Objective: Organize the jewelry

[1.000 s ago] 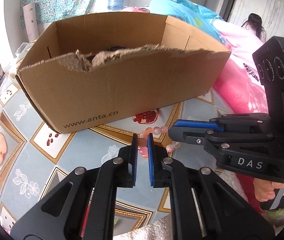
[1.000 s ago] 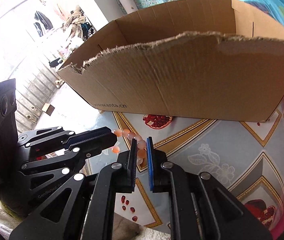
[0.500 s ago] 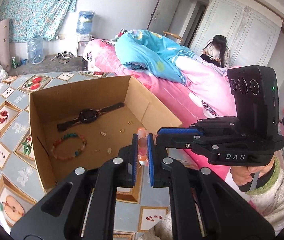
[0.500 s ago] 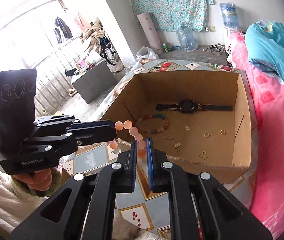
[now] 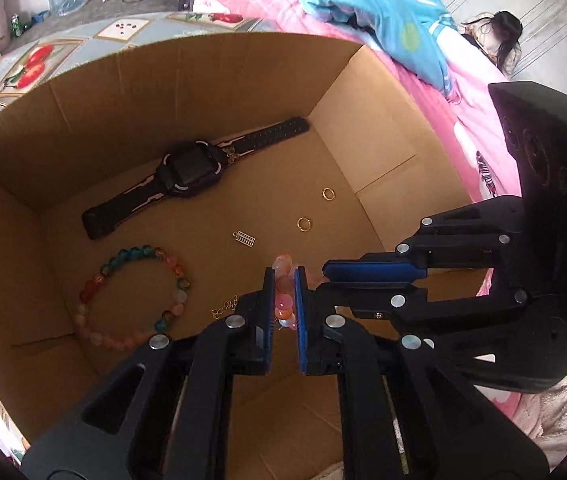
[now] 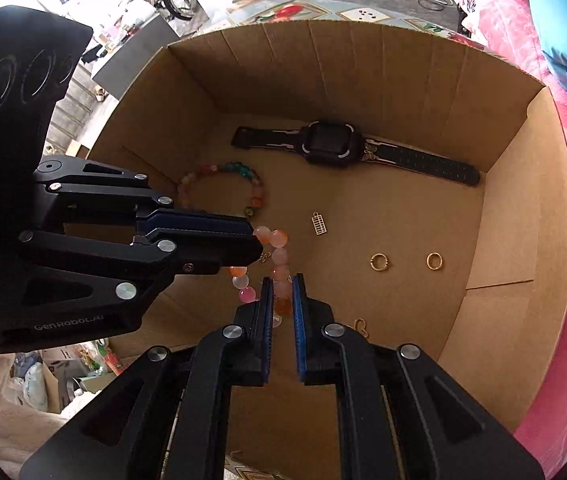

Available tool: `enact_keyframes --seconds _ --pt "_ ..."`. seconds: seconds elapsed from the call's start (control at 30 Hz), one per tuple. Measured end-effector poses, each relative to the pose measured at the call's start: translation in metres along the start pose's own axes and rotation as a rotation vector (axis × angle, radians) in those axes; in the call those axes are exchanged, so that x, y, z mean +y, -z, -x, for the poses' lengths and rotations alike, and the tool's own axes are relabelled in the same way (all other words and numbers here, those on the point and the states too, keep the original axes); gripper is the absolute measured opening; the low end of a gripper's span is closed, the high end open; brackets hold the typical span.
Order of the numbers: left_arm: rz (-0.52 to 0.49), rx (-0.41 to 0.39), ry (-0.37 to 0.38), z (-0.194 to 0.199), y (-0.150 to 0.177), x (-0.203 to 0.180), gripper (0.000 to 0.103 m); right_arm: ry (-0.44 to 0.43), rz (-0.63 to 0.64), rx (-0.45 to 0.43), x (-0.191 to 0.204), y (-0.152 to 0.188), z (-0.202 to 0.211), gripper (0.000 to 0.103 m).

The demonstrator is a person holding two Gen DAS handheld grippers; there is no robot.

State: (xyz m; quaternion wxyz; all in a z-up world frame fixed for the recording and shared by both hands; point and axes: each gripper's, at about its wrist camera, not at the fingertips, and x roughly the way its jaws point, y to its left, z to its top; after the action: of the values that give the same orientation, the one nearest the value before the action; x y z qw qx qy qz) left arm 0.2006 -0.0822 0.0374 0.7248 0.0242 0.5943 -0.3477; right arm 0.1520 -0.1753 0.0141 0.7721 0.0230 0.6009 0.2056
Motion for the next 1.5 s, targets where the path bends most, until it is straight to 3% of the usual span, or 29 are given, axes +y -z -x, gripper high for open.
enact_keyframes --seconds 0.2,0.33,0.5,0.6,0.63,0.67,0.8,0.87,0.9,0.97,1.1,1.17,1.2,1.27,1.33,1.5 --pt "0.037 0.080 0.026 -0.019 -0.009 0.001 0.009 0.046 -0.004 0.093 -0.010 -0.002 -0.006 0.010" --pt "0.056 0.071 0.050 -0.021 -0.010 0.000 0.009 0.080 -0.010 0.089 -0.014 0.002 -0.001 0.010" --pt "0.047 -0.038 0.035 0.012 -0.001 -0.004 0.009 0.053 -0.040 0.010 -0.019 0.010 0.020 0.011" --pt "0.008 -0.181 -0.002 0.058 0.017 -0.011 0.009 0.054 -0.040 -0.124 -0.014 0.023 0.056 0.013" --pt "-0.006 -0.236 -0.018 0.077 0.026 -0.014 0.010 0.066 -0.042 -0.185 -0.012 0.029 0.072 0.021" --pt "-0.019 -0.295 -0.040 0.096 0.037 -0.015 0.014 0.076 -0.041 -0.243 -0.009 0.036 0.086 0.032" --pt "-0.002 -0.530 -0.189 0.160 0.087 -0.011 0.042 0.164 -0.070 -0.453 -0.001 0.068 0.131 0.047" --pt "0.050 -0.589 -0.242 0.178 0.111 0.001 0.064 0.202 -0.100 -0.501 -0.006 0.080 0.137 0.057" --pt "0.089 -0.601 -0.250 0.182 0.122 0.009 0.069 0.230 -0.124 -0.509 -0.010 0.083 0.135 0.059" --pt "0.164 -0.592 -0.241 0.181 0.136 0.028 0.071 0.247 -0.184 -0.490 -0.024 0.086 0.125 0.059" --pt "0.280 -0.476 -0.189 0.148 0.147 0.063 0.071 0.211 -0.299 -0.408 -0.052 0.086 0.093 0.059" --pt "0.302 -0.448 -0.152 0.130 0.146 0.068 0.071 0.209 -0.341 -0.365 -0.063 0.087 0.076 0.059" --pt "0.301 -0.436 -0.123 0.119 0.145 0.067 0.071 0.177 -0.356 -0.339 -0.067 0.086 0.068 0.059" --pt "0.325 -0.402 -0.068 0.104 0.143 0.070 0.071 0.074 -0.390 -0.303 -0.066 0.086 0.052 0.049" --pt "0.334 -0.387 -0.018 0.095 0.142 0.072 0.071 0.107 -0.390 -0.310 -0.057 0.089 0.052 0.048" --pt "0.347 -0.400 -0.046 0.095 0.146 0.074 0.072 0.080 -0.402 -0.319 -0.049 0.100 0.056 0.048"
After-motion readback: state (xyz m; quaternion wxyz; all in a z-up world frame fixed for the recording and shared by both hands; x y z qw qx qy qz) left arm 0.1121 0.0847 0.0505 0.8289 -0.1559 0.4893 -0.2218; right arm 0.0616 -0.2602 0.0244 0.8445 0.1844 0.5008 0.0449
